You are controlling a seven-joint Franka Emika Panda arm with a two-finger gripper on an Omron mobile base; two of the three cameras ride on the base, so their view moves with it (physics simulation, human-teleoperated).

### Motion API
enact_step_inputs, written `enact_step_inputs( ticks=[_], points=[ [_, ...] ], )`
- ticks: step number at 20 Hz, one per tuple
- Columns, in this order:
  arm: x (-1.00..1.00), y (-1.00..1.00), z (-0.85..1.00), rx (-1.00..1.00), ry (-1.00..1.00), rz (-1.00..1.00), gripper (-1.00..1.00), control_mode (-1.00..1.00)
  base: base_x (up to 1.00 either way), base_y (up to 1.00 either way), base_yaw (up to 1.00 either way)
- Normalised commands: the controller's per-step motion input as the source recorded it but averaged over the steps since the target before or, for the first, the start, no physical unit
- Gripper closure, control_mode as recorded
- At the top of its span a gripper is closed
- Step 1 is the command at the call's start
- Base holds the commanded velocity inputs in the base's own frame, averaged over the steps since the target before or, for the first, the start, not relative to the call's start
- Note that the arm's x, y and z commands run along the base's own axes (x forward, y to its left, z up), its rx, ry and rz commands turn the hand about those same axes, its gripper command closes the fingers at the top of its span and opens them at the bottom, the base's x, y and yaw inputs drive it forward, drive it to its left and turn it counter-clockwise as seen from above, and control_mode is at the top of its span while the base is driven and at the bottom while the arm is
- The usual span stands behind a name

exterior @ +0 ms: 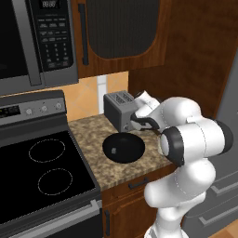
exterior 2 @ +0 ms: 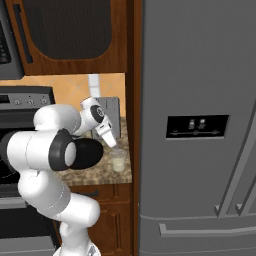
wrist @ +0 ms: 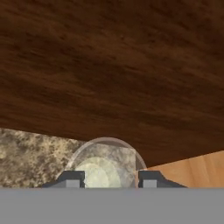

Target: Grab a lemon wedge from the fridge and one ice cube from the ice bowl, and put them in the glass of lemonade.

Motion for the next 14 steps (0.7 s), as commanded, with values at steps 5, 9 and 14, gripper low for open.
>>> enact_step_inputs(
  ticks=[5,9,14],
  points=[
    [0.00,0.00,0.00,0.00,0.00,0.00,-1.00,-1.00,0.00,0.00,0.00],
    [-0.01,0.03,0.01,0.00,0.00,0.00,-1.00,-1.00,0.00,0.00,0.00],
    [-0.35,0.26,0.27,-0.01,-0.06,0.00,-1.00,-1.00,0.00,0.00,0.00]
  ],
)
